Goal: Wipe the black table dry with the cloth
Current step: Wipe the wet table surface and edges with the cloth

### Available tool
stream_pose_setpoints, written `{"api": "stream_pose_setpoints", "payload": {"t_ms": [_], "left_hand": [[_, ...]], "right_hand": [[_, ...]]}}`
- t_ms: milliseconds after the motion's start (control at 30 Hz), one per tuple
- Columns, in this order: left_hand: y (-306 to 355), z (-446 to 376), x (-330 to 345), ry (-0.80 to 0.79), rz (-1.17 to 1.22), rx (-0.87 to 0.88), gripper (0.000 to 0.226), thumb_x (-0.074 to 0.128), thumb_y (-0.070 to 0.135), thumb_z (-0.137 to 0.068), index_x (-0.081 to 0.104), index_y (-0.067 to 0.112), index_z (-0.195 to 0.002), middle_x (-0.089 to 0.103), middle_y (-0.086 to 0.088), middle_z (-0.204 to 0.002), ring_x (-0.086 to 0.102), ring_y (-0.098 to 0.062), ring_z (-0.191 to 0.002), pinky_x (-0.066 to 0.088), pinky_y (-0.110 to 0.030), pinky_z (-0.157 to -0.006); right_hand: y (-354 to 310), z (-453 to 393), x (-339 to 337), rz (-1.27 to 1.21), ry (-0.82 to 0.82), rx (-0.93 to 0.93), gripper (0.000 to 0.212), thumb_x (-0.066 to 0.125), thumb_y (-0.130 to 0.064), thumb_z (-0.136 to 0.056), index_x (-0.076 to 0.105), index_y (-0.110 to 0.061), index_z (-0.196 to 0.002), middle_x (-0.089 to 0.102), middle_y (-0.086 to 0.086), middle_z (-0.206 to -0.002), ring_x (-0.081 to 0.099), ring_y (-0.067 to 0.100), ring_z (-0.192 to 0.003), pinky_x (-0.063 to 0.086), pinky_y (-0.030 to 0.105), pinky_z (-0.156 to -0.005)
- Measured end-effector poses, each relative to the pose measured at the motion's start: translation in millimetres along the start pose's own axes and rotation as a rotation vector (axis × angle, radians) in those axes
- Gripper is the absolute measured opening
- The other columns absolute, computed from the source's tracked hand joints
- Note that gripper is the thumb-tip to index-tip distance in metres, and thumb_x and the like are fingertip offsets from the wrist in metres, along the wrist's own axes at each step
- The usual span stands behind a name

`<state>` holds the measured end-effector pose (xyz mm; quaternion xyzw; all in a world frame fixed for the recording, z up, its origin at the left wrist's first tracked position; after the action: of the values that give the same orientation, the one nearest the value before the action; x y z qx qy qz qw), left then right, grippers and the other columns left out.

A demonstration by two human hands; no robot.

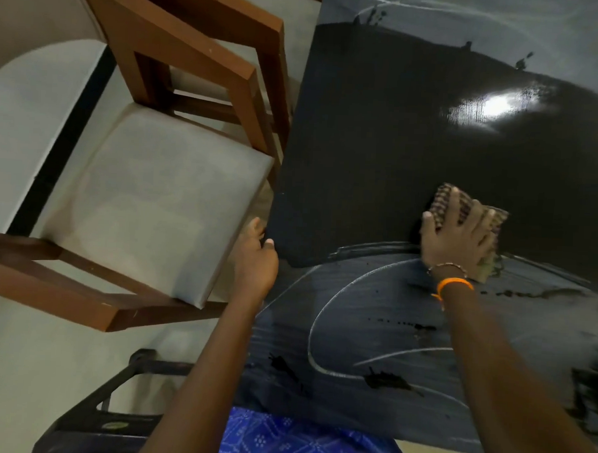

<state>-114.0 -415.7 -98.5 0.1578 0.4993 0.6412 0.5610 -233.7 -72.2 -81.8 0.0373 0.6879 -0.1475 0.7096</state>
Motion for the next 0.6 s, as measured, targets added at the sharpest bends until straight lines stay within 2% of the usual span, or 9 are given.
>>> {"api": "stream_pose_setpoints", "payload": {"t_ms": [67,167,233,300,367,433,500,600], "left_hand": [[-6,4,-7,0.022,0.062,-0.021,0.043,0.038,0.001,-0.09,0.047,0.013,-0.13,0.052,0.008,-0.116,0.049,-0.012,-0.11,0.038,-0.029,-0.099],[-20,8,-11,0.01,0.173,-0.108,0.047,0.036,0.001,-0.091,0.042,0.017,-0.134,0.058,-0.008,-0.127,0.057,-0.024,-0.111,0.045,-0.04,-0.099],[-20,12,-19,0.042,0.127,-0.11,0.047,0.038,0.005,-0.093,0.038,0.019,-0.138,0.056,-0.005,-0.129,0.055,-0.013,-0.104,0.045,-0.03,-0.092],[-12,16,-26,0.099,0.101,-0.07,0.049,0.039,0.006,-0.092,0.035,0.019,-0.139,0.054,-0.003,-0.13,0.052,-0.01,-0.108,0.044,-0.029,-0.093],[-3,24,-27,0.151,0.073,-0.029,0.049,0.037,0.002,-0.088,0.038,0.017,-0.135,0.053,-0.009,-0.129,0.053,-0.02,-0.114,0.045,-0.038,-0.098],[10,35,-21,0.192,-0.108,0.056,0.046,0.037,-0.003,-0.085,0.048,0.012,-0.126,0.051,-0.013,-0.124,0.05,-0.027,-0.115,0.041,-0.038,-0.101],[24,49,3,0.146,-0.27,0.162,0.044,0.04,-0.006,-0.084,0.052,0.012,-0.122,0.046,-0.012,-0.123,0.046,-0.026,-0.115,0.035,-0.03,-0.101],[46,69,49,0.072,-0.398,0.317,0.044,0.045,-0.008,-0.082,0.056,0.013,-0.119,0.048,-0.011,-0.123,0.042,-0.026,-0.116,0.03,-0.024,-0.099]], "right_hand": [[-46,19,10,-0.007,-0.019,-0.068,0.061,0.039,-0.048,-0.091,0.022,-0.03,-0.148,0.022,0.016,-0.154,0.012,0.038,-0.144,0.012,0.059,-0.112],[-138,66,28,-0.015,-0.076,-0.303,0.061,0.031,-0.051,-0.09,0.024,-0.032,-0.147,0.023,0.013,-0.155,0.014,0.038,-0.144,0.009,0.057,-0.113],[-196,108,39,-0.04,-0.12,-0.512,0.06,0.034,-0.05,-0.088,0.027,-0.033,-0.145,0.026,0.013,-0.154,0.017,0.038,-0.143,0.013,0.058,-0.112],[-228,147,46,-0.051,-0.164,-0.713,0.057,0.04,-0.048,-0.088,0.031,-0.034,-0.143,0.031,0.013,-0.152,0.022,0.038,-0.142,0.02,0.058,-0.111],[-226,167,47,-0.05,-0.173,-0.852,0.053,0.04,-0.048,-0.091,0.034,-0.036,-0.142,0.035,0.01,-0.15,0.025,0.035,-0.142,0.023,0.055,-0.111],[-202,165,39,-0.048,-0.14,-0.913,0.052,0.042,-0.045,-0.091,0.035,-0.036,-0.142,0.038,0.008,-0.149,0.026,0.032,-0.142,0.023,0.051,-0.112],[-161,142,29,-0.055,-0.105,-0.847,0.054,0.046,-0.043,-0.089,0.037,-0.036,-0.141,0.039,0.007,-0.149,0.027,0.032,-0.142,0.023,0.05,-0.113],[-74,90,10,-0.029,-0.067,-0.631,0.057,0.047,-0.043,-0.087,0.036,-0.036,-0.142,0.037,0.007,-0.15,0.026,0.033,-0.142,0.025,0.05,-0.112]]}}
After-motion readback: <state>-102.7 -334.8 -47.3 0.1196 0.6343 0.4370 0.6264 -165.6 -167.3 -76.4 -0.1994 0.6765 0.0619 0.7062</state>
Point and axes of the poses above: each hand's wrist, its own z-axis away from the middle knuckle, its own x-axis out of the palm, y = z × x, the point moved 10 cm from there along -z, towards the middle knuckle
